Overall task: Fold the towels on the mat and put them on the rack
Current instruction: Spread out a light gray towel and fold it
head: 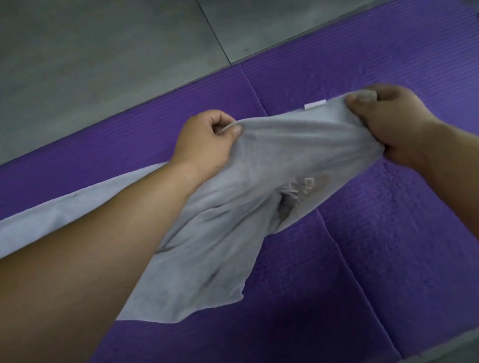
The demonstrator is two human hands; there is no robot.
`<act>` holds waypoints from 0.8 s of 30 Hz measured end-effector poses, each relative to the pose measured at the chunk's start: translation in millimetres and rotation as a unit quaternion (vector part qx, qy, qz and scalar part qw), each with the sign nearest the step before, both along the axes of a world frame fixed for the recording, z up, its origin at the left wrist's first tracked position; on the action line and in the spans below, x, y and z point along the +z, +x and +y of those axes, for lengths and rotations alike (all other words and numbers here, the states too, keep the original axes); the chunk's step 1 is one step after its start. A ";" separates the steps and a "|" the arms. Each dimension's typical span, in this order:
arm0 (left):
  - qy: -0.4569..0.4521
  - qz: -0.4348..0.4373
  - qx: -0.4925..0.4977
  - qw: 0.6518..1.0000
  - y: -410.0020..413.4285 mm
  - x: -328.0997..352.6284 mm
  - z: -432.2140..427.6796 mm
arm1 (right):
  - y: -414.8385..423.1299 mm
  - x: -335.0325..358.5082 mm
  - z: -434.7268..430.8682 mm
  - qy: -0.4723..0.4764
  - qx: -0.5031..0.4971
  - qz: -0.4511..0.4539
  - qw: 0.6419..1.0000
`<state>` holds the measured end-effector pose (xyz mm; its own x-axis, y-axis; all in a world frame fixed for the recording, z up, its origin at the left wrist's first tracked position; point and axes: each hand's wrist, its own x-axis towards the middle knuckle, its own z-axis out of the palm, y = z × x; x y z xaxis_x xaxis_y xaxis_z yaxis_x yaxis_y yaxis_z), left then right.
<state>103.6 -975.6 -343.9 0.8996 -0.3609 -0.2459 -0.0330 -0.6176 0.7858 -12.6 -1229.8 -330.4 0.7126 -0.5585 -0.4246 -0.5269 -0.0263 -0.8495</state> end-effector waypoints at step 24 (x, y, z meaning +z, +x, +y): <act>0.234 0.034 -0.162 0.958 -121.0 -3.0 83.1 | -49.4 -14.3 115.8 0.143 0.027 0.111 0.983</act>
